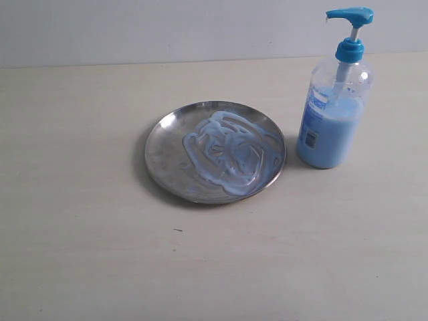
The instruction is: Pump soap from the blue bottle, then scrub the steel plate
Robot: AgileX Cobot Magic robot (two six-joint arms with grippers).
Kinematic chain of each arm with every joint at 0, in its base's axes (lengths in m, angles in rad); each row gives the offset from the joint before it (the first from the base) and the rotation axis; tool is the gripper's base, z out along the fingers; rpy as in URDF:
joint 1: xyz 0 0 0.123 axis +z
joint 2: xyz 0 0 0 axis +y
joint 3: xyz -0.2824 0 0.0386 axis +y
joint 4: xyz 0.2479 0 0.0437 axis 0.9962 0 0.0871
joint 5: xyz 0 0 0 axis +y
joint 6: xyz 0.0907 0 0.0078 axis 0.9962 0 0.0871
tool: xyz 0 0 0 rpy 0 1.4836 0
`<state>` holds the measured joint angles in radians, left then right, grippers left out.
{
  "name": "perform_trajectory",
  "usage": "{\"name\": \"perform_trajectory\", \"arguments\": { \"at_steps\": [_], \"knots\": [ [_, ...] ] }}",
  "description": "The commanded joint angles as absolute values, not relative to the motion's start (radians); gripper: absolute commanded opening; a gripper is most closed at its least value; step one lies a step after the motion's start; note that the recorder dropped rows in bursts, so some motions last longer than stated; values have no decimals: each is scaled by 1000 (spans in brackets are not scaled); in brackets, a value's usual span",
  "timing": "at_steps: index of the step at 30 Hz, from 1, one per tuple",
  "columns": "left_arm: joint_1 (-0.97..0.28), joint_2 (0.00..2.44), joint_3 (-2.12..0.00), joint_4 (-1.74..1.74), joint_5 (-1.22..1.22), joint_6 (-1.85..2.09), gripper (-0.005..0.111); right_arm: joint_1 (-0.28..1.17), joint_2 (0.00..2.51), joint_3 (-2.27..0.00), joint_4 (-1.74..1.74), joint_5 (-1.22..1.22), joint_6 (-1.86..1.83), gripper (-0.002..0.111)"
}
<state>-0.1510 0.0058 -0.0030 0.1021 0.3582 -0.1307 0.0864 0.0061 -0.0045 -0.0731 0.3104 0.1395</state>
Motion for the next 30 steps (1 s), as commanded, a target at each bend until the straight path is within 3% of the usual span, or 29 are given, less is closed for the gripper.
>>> {"name": "perform_trajectory", "arguments": {
  "at_steps": [1,30],
  "knots": [
    [-149,0,0,92,354,-132,0,82,0,0,-80,296,132,0],
    [-149,0,0,92,354,-130,0,82,0,0,-80,305,132,0]
  ]
}}
